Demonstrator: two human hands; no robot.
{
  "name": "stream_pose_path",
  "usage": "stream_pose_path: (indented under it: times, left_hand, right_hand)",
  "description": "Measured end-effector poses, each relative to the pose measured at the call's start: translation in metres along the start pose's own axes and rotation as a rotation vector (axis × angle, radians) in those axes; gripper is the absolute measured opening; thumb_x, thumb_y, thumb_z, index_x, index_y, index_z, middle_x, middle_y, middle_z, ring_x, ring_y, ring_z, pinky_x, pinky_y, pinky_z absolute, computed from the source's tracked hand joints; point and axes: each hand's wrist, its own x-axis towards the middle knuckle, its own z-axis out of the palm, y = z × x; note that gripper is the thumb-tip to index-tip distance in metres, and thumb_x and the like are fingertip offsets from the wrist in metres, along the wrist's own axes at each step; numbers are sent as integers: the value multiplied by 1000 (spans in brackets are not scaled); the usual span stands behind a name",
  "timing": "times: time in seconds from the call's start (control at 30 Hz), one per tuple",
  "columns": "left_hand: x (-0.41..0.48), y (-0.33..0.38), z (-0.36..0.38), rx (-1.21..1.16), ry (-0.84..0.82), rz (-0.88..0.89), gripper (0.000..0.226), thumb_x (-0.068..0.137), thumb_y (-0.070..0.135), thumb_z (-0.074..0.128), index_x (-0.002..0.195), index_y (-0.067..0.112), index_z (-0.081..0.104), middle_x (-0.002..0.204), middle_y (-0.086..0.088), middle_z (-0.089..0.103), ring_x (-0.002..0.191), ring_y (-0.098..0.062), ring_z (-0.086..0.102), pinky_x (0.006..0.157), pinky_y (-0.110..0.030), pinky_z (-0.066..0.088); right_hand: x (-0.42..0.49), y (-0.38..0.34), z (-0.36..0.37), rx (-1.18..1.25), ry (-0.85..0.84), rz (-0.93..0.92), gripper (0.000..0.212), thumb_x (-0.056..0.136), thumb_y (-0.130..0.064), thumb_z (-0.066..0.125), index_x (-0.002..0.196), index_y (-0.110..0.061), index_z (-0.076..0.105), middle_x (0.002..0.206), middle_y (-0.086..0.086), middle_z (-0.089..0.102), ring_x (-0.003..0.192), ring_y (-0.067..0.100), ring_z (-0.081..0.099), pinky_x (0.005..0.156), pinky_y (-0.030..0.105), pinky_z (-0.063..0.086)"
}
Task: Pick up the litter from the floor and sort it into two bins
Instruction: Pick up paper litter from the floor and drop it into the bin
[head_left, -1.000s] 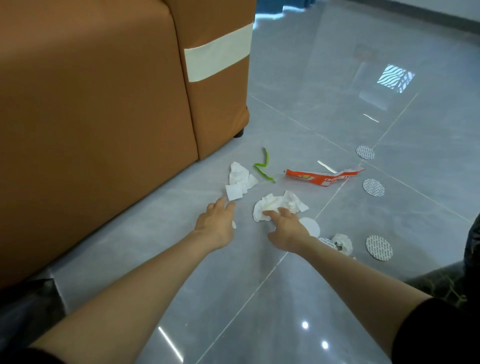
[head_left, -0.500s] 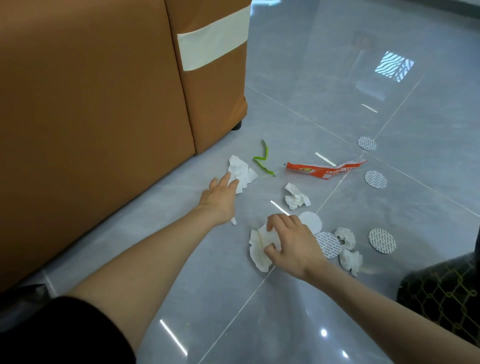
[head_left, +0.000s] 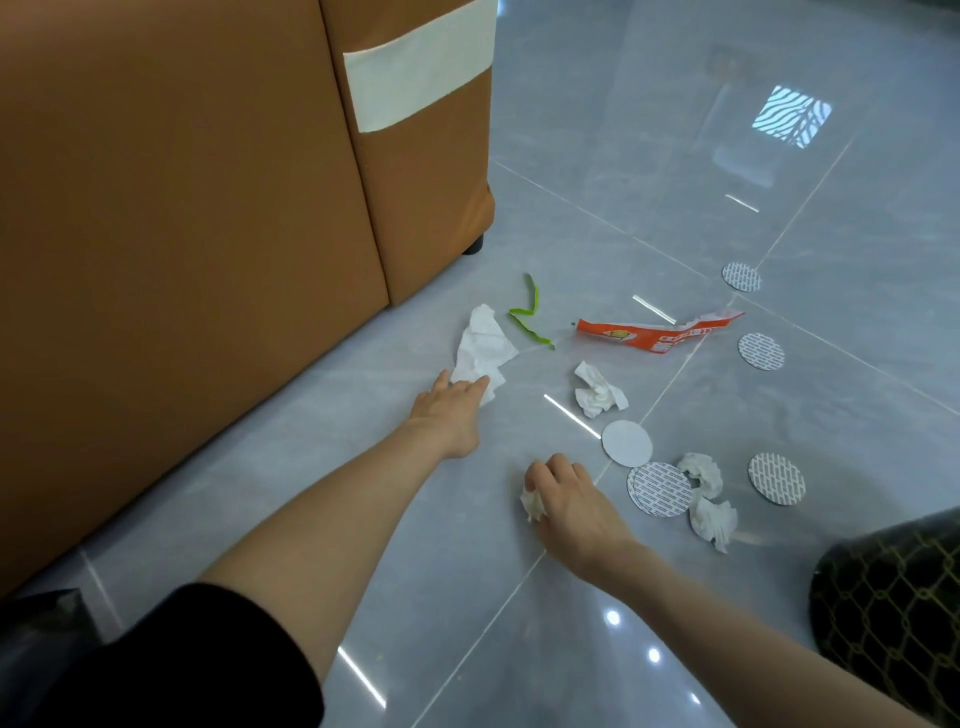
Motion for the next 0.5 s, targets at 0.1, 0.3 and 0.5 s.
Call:
stream_pose_path:
  times: [0.1,0.3,0.5]
  left_hand:
    - [-3,-2,11,-46,71,13,75,91,11,50,151,19,6,153,-2,21,142,-25,17,111,-36,26]
    - [-13,-1,33,-145,109,26,88,87,17,60,151,22,-1,134,-6,46,123,-27,38,97,-35,39]
    - [-23,1,53,-252,155,3,51,86,17,62,133,16,43,115,-10,59,111,-27,50,88,-31,44]
  right_hand:
    - [-4,8,-5,83,10,15,30,86,-8,45,116,-10,44,115,6,41,105,29,42,80,40,44]
    - [-13,28,-23,285,336,215,37,80,-3,53,116,-9,49,114,9,47,102,31,46,74,38,40]
    - [-24,59,-26,219,331,487,48,86,-12,54,132,-10,41,133,14,39,118,37,37,92,42,35]
